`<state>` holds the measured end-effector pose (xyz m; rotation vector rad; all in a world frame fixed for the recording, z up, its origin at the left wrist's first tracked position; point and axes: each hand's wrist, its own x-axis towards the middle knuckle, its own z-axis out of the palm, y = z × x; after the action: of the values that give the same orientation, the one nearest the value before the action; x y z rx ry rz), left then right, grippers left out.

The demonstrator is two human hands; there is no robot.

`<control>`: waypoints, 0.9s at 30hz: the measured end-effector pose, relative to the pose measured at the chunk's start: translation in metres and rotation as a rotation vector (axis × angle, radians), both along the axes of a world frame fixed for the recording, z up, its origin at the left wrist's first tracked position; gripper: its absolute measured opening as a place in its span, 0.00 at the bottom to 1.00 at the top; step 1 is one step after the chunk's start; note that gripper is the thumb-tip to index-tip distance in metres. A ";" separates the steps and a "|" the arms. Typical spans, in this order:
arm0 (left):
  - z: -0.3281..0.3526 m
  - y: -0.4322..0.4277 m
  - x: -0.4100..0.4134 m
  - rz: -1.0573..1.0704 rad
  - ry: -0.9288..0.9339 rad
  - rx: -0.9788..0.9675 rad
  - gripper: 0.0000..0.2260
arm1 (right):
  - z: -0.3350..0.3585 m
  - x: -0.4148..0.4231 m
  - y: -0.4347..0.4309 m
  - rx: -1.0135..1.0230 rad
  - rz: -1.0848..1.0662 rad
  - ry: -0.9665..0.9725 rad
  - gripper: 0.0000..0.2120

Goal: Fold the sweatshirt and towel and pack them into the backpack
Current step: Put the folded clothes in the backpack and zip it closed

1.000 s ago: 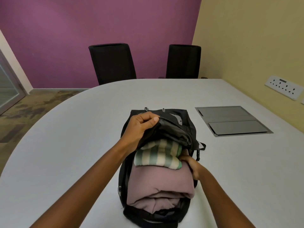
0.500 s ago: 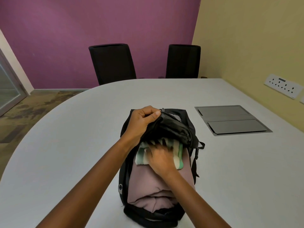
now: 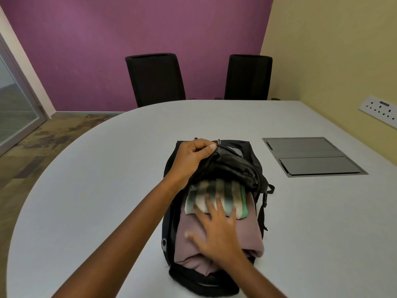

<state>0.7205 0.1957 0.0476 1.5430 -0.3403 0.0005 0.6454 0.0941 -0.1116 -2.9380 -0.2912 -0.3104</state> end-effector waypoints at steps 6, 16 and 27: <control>-0.001 -0.010 -0.004 0.025 0.024 -0.006 0.06 | -0.057 -0.061 -0.011 -0.299 0.049 -0.064 0.49; 0.033 -0.008 -0.011 0.004 -0.216 0.009 0.08 | -0.038 -0.022 -0.007 -0.278 0.100 0.047 0.58; 0.046 -0.021 -0.013 -0.034 -0.268 -0.001 0.11 | -0.003 0.074 -0.036 -0.356 0.085 0.186 0.46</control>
<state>0.7079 0.1742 0.0938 1.5386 -0.5787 0.1827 0.7191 0.0577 -0.1146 -3.2575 -0.4883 0.0328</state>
